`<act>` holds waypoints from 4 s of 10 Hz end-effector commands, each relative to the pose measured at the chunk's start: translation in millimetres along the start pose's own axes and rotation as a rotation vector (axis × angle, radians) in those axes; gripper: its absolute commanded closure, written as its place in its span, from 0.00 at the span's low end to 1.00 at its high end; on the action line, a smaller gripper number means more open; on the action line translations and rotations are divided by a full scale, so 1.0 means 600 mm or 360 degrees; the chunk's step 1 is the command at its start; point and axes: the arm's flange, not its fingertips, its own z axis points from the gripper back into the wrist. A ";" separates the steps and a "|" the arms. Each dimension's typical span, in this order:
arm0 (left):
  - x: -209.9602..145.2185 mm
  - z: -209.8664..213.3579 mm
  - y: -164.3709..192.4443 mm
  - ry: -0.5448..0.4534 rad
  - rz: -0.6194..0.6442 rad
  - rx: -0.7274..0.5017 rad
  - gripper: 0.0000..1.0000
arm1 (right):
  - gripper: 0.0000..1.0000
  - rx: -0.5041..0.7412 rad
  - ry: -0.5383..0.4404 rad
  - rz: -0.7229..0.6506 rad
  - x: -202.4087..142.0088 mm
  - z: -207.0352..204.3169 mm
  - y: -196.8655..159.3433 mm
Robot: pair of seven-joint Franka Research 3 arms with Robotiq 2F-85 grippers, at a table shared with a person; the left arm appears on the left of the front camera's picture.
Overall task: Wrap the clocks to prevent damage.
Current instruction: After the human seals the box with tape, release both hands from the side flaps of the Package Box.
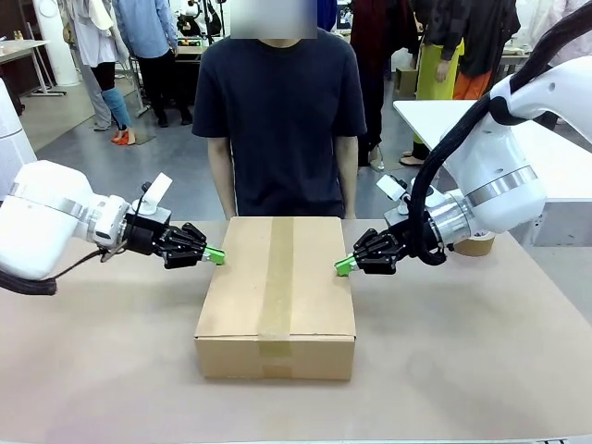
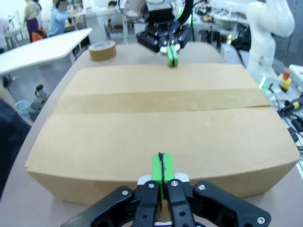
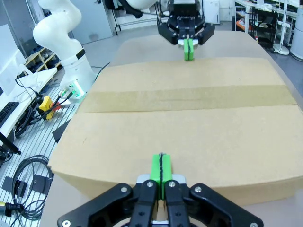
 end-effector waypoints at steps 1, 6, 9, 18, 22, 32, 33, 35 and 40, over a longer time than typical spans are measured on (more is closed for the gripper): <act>0.095 0.065 -0.030 0.0260 -0.0041 0.0036 1.00 | 0.99 -0.0069 0.0187 -0.0038 0.053 0.060 0.042; 0.276 0.239 -0.117 0.0631 -0.0035 0.0157 1.00 | 0.99 -0.0406 0.0501 -0.0180 0.255 0.265 0.241; 0.291 0.255 -0.125 0.0626 -0.0068 0.0204 1.00 | 0.99 -0.0494 0.0443 -0.0158 0.279 0.298 0.270; 0.291 0.255 -0.125 0.0626 -0.0068 0.0204 1.00 | 0.99 -0.0513 0.0461 -0.0137 0.298 0.308 0.286; 0.290 0.255 -0.126 0.0604 -0.0060 0.0187 1.00 | 0.99 -0.0513 0.0461 -0.0137 0.298 0.308 0.286; 0.305 0.272 -0.139 0.0560 -0.0116 0.0105 0.00 | 0.00 -0.0467 0.0400 -0.0159 0.277 0.304 0.323; 0.304 0.270 -0.140 0.0554 -0.0111 0.0109 0.00 | 0.00 -0.0458 0.0400 -0.0166 0.276 0.302 0.323; 0.304 0.270 -0.140 0.0548 -0.0101 0.0115 0.00 | 0.00 -0.0453 0.0400 -0.0172 0.276 0.302 0.324; 0.299 0.268 -0.142 0.0563 -0.0111 0.0127 0.00 | 0.00 -0.0474 0.0422 -0.0131 0.276 0.306 0.322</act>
